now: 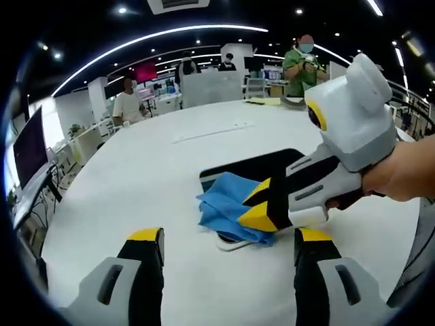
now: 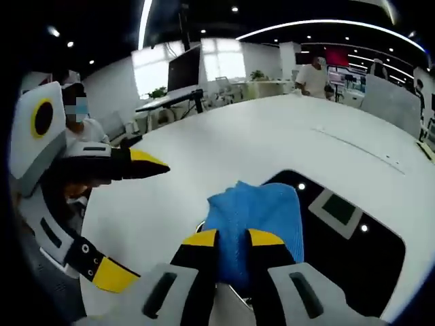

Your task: Wipe the mirror surface with the cleaning cloth until all visible marks leave the cleaned area.

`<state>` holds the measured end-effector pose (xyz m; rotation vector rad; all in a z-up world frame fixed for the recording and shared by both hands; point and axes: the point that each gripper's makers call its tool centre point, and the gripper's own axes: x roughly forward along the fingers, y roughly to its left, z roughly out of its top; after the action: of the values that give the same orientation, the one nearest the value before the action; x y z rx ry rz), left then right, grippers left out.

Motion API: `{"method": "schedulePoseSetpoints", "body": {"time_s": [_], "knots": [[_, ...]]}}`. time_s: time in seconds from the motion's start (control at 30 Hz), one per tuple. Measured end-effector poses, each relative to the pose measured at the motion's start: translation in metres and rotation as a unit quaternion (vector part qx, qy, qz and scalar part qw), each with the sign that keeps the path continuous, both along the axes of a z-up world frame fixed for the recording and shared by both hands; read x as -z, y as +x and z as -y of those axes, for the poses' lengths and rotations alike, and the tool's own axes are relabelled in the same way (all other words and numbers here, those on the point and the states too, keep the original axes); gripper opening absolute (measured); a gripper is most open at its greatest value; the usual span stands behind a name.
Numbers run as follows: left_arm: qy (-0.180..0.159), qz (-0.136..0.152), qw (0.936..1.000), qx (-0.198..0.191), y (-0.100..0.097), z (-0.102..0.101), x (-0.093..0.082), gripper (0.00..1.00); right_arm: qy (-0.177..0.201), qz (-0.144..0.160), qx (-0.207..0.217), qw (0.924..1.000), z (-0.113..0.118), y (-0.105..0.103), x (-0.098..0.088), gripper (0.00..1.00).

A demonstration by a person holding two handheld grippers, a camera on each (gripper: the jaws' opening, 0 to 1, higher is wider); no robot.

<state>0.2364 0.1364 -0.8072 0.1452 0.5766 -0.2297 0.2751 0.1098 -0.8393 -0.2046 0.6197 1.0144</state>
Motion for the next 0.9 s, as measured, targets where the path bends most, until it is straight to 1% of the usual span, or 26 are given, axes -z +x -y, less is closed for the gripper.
{"method": "schedulePoseSetpoints", "body": {"time_s": [0.1,0.17,0.3,0.37,0.43,0.5,0.57,0.67,0.77,0.87,0.9], "knots": [[-0.002,0.005,1.0,0.0,0.001,0.001,-0.002,0.79,-0.004,0.0,-0.002,1.0,0.001,0.001,0.001,0.08],[-0.001,0.006,1.0,0.0,0.001,0.001,-0.002,0.79,-0.008,0.001,-0.009,0.9999,0.0,0.001,0.001,0.08],[0.004,0.007,0.9999,-0.008,0.001,-0.004,-0.003,0.79,-0.025,0.012,-0.027,0.9992,-0.001,0.0,0.002,0.09],[0.006,0.008,0.9998,-0.016,0.001,-0.008,-0.003,0.79,-0.023,0.011,-0.029,0.9992,-0.001,-0.002,0.002,0.11],[-0.001,0.028,0.999,-0.036,0.004,-0.016,-0.012,0.78,-0.018,0.01,-0.032,0.9993,-0.001,-0.003,0.002,0.13],[-0.003,0.038,0.9983,-0.044,0.005,-0.02,-0.017,0.79,-0.017,0.017,-0.036,0.9991,-0.002,-0.005,0.002,0.14],[0.001,0.033,0.9986,-0.041,0.004,-0.018,-0.015,0.79,-0.027,0.03,-0.042,0.9983,-0.003,-0.006,0.002,0.14],[0.003,0.03,0.9987,-0.04,0.004,-0.018,-0.014,0.78,-0.028,0.037,-0.044,0.998,-0.002,-0.005,0.003,0.14],[0.002,0.033,0.9987,-0.04,0.005,-0.017,-0.015,0.79,-0.029,0.048,-0.043,0.9975,-0.002,-0.002,0.005,0.12],[0.003,0.03,0.9988,-0.039,0.004,-0.016,-0.014,0.79,-0.019,0.039,-0.029,0.9986,-0.001,0.004,0.007,0.02],[0.004,0.03,0.9988,-0.038,0.004,-0.016,-0.014,0.79,-0.019,0.037,-0.028,0.9987,-0.001,0.004,0.008,0.02]]}}
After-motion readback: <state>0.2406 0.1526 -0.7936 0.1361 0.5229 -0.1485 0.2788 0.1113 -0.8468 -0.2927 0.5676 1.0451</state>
